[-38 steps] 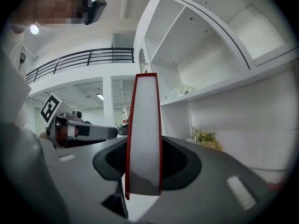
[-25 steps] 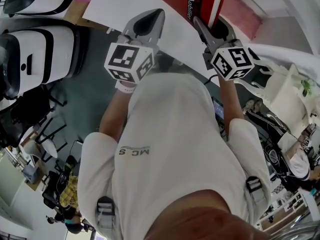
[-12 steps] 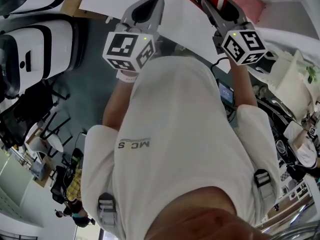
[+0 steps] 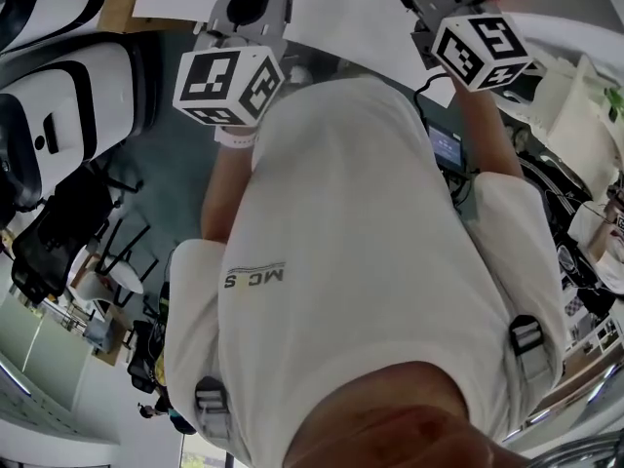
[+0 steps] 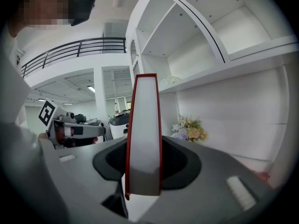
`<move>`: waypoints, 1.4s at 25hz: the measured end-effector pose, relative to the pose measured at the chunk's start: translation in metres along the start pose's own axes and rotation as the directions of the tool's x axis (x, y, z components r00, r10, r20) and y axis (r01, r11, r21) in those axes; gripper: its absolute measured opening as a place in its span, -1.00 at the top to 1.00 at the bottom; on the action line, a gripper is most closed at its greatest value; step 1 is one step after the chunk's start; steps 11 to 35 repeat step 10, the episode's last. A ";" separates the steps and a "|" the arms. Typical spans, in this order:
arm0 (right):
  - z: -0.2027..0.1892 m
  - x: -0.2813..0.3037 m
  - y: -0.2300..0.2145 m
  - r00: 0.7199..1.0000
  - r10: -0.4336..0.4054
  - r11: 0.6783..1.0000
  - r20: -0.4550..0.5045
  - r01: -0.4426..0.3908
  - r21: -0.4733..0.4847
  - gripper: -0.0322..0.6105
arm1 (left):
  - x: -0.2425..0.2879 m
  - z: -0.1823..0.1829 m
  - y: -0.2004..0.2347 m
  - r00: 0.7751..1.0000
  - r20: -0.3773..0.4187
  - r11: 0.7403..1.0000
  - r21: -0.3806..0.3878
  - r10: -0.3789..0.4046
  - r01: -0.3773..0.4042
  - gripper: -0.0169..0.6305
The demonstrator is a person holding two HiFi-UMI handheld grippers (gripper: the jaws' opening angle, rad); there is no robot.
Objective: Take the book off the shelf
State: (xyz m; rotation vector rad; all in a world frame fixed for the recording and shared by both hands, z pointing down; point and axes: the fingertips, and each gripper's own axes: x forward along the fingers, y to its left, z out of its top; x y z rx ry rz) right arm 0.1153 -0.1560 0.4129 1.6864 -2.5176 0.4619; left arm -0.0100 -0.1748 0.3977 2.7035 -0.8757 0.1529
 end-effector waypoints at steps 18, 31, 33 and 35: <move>-0.004 -0.001 -0.007 1.000 -0.016 0.999 0.008 0.016 0.042 0.38 | 0.007 0.005 0.004 1.000 -0.003 1.000 -0.001 -0.001 0.001 0.94; -0.004 -0.001 -0.007 1.000 -0.016 0.999 0.008 0.016 0.042 0.38 | 0.007 0.005 0.004 1.000 -0.003 1.000 -0.001 -0.001 0.001 0.94; -0.004 -0.001 -0.007 1.000 -0.016 0.999 0.008 0.016 0.042 0.38 | 0.007 0.005 0.004 1.000 -0.003 1.000 -0.001 -0.001 0.001 0.94; -0.004 -0.001 -0.007 1.000 -0.016 0.999 0.008 0.016 0.042 0.38 | 0.007 0.005 0.004 1.000 -0.003 1.000 -0.001 -0.001 0.001 0.94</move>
